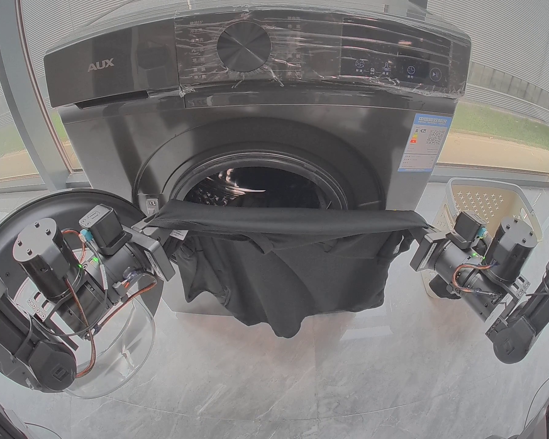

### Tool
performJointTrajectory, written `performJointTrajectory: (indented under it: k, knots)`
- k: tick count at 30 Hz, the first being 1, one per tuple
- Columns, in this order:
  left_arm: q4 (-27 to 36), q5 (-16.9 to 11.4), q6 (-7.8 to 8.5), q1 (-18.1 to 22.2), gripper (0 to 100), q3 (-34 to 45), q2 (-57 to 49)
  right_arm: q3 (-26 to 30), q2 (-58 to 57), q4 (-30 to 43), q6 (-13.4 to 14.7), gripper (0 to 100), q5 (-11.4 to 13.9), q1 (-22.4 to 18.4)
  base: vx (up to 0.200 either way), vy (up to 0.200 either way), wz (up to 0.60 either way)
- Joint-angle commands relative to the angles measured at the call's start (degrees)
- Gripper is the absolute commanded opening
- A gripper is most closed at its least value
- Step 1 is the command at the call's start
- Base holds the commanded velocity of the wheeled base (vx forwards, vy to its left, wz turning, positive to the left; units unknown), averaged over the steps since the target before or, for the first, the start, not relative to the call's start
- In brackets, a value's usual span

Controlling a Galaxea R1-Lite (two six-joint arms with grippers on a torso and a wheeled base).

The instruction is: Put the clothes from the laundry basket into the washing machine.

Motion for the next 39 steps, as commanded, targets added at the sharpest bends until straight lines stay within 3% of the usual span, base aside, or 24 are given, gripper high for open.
performJointTrajectory:
  k: [1,4,7,23,25,39]
  knots:
    - [0.0,0.0,0.64,0.5,0,-0.8,-0.8,-1.4,0.2,0.0,-0.3,0,-0.8,0.6,0.000,0.000,0.00]
    - [0.0,0.0,2.05,1.2,0,-1.1,-0.2,-3.9,0.0,0.0,-0.2,0,-3.8,1.4,0.000,0.000,0.00]
    - [0.0,0.0,2.23,1.2,0,-0.9,0.2,-4.4,-0.5,0.0,0.0,0,-4.9,1.5,0.000,0.000,0.00]
    - [0.0,-0.1,2.14,-0.5,0,-2.4,0.7,-1.9,-0.4,0.0,-0.7,0,-4.8,3.4,0.000,0.000,0.00]
    - [0.0,-0.1,1.96,-2.3,0,-1.8,0.5,-1.0,-0.8,0.0,-0.7,0,-5.0,3.7,0.000,0.000,0.00]
    - [0.0,0.2,1.87,-3.5,0,-0.9,0.4,4.8,-2.4,0.0,-0.9,0,-4.3,7.3,0.000,0.000,0.00]
